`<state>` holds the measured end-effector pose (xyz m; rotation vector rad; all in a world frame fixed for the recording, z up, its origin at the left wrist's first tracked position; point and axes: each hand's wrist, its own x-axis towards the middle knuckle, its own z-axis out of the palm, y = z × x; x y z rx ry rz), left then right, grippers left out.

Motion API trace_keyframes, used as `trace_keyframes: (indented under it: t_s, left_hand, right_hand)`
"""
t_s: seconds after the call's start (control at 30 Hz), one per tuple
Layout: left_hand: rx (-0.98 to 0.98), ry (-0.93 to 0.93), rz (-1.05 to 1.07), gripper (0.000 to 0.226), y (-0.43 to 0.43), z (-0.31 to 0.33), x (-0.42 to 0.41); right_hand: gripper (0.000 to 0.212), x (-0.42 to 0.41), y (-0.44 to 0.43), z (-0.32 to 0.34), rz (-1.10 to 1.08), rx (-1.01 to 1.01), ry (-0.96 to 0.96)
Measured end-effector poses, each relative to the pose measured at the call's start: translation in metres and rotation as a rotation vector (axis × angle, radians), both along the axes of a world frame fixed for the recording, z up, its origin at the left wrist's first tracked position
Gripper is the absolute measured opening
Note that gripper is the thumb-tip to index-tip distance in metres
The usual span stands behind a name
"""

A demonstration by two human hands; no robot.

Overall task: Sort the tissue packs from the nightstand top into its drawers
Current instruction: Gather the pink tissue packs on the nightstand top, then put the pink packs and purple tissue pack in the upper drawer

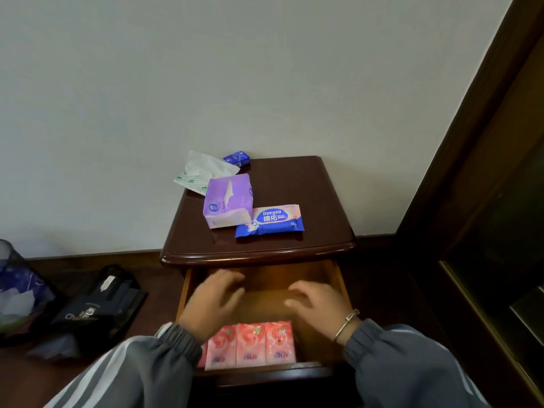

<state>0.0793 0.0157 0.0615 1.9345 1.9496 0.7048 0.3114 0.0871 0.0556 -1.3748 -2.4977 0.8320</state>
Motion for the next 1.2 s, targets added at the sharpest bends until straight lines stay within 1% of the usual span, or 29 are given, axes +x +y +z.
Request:
trace_keyframes:
  t_s: [0.07, 0.1, 0.17, 0.2, 0.27, 0.33, 0.47, 0.53, 0.57, 0.63, 0.67, 0.7, 0.8, 0.83, 0.87, 0.9, 1.0, 1.03, 1.07, 1.17, 1.2]
  left_hand:
    - [0.188, 0.007, 0.095, 0.023, 0.016, 0.019, -0.018]
    - [0.243, 0.014, 0.146, 0.024, 0.025, 0.028, -0.028]
    - [0.281, 0.024, 0.233, 0.027, 0.044, 0.042, -0.045]
    - [0.285, 0.027, 0.26, 0.028, 0.054, 0.046, -0.053]
    - [0.288, 0.046, 0.288, 0.031, 0.076, 0.052, -0.067]
    - [0.288, 0.091, 0.32, 0.036, 0.099, 0.056, -0.079]
    - [0.298, 0.164, 0.411, 0.044, 0.145, 0.06, -0.102]
    - [0.256, 0.2, 0.449, 0.046, 0.166, 0.062, -0.115]
    - [0.221, 0.213, 0.465, 0.047, 0.176, 0.062, -0.121]
    - [0.123, 0.214, 0.501, 0.05, 0.196, 0.059, -0.136]
    - [0.07, 0.179, 0.533, 0.053, 0.206, 0.056, -0.143]
    - [0.032, 0.105, 0.582, 0.058, 0.216, 0.052, -0.148]
    - [0.002, -0.267, 0.75, 0.08, 0.244, 0.038, -0.164]
    - [0.004, -0.388, 0.786, 0.084, 0.252, 0.032, -0.169]
    - [0.007, -0.491, 0.813, 0.083, 0.258, 0.026, -0.173]
    - [0.015, -0.564, 0.833, 0.077, 0.263, 0.021, -0.177]
    - [0.107, -0.657, 0.896, 0.037, 0.27, 0.008, -0.186]
    - [0.162, -0.709, 0.925, 0.031, 0.27, 0.008, -0.188]
    - [0.23, -0.79, 0.959, 0.03, 0.269, 0.011, -0.19]
    - [0.451, -1.133, 0.996, 0.034, 0.255, 0.035, -0.203]
    - [0.498, -1.2, 0.997, 0.036, 0.246, 0.046, -0.209]
  right_hand:
    - [0.036, 0.001, 0.022, 0.017, -0.037, 0.209, 0.064]
    - [0.036, -0.001, 0.034, 0.025, -0.057, 0.308, 0.097]
    - [0.04, -0.011, 0.059, 0.037, -0.086, 0.45, 0.149]
    - [0.046, -0.018, 0.07, 0.041, -0.085, 0.478, 0.136]
    - [0.064, -0.038, 0.091, 0.043, -0.045, 0.462, 0.025]
    - [0.077, -0.064, 0.109, 0.04, 0.02, 0.439, -0.059]
    - [0.085, -0.119, 0.133, 0.028, 0.184, 0.465, -0.162]
    - [0.08, -0.135, 0.144, 0.023, 0.24, 0.436, -0.225]
    - [0.073, -0.138, 0.148, 0.021, 0.243, 0.415, -0.227]
    - [0.054, -0.138, 0.155, 0.018, 0.224, 0.415, -0.161]
    - [0.046, -0.136, 0.158, 0.016, 0.212, 0.436, -0.116]
    - [0.04, -0.133, 0.16, 0.014, 0.199, 0.455, -0.071]
    - [0.028, -0.123, 0.162, 0.008, 0.159, 0.456, 0.069]
    - [0.025, -0.122, 0.162, 0.006, 0.153, 0.449, 0.108]
    - [0.023, -0.121, 0.163, 0.005, 0.153, 0.441, 0.137]
    - [0.021, -0.12, 0.164, 0.004, 0.153, 0.435, 0.161]
    - [0.021, -0.118, 0.168, 0.002, 0.137, 0.406, 0.216]
    - [0.021, -0.118, 0.169, 0.002, 0.129, 0.392, 0.237]
    - [0.02, -0.117, 0.17, 0.002, 0.118, 0.37, 0.258]
    - [0.019, -0.117, 0.17, 0.008, 0.072, 0.265, 0.335]
    - [0.016, -0.118, 0.169, 0.01, 0.052, 0.23, 0.368]
